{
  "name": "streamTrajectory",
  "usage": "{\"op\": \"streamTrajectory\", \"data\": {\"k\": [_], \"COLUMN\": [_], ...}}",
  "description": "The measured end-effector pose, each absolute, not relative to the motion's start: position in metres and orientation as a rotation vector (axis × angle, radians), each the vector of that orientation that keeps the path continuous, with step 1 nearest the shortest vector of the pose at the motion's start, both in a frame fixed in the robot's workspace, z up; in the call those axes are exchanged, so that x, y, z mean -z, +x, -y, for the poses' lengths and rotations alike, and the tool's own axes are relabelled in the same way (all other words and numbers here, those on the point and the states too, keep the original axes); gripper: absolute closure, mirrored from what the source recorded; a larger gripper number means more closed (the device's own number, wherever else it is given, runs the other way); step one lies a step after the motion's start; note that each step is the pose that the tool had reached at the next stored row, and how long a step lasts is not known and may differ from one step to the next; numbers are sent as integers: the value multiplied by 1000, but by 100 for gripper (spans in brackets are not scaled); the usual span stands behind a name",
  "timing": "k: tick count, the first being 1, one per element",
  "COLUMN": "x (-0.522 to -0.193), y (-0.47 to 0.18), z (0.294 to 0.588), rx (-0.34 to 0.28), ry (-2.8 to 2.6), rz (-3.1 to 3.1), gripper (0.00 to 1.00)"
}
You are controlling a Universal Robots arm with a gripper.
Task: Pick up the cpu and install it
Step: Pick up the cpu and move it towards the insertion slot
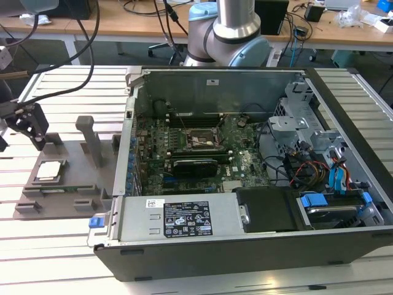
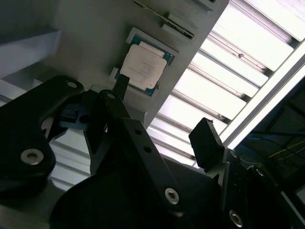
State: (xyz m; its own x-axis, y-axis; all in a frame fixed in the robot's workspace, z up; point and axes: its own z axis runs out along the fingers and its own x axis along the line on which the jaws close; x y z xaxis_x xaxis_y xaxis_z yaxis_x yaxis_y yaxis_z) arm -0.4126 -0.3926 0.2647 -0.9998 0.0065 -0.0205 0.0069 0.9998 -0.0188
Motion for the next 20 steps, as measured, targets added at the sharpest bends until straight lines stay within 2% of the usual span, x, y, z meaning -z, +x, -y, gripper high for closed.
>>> {"op": "streamTrajectory", "data": {"k": [20], "x": [-256], "y": [-409], "z": [393], "rx": [29], "ry": [10], "rz": [-3121], "gripper": [22]}}
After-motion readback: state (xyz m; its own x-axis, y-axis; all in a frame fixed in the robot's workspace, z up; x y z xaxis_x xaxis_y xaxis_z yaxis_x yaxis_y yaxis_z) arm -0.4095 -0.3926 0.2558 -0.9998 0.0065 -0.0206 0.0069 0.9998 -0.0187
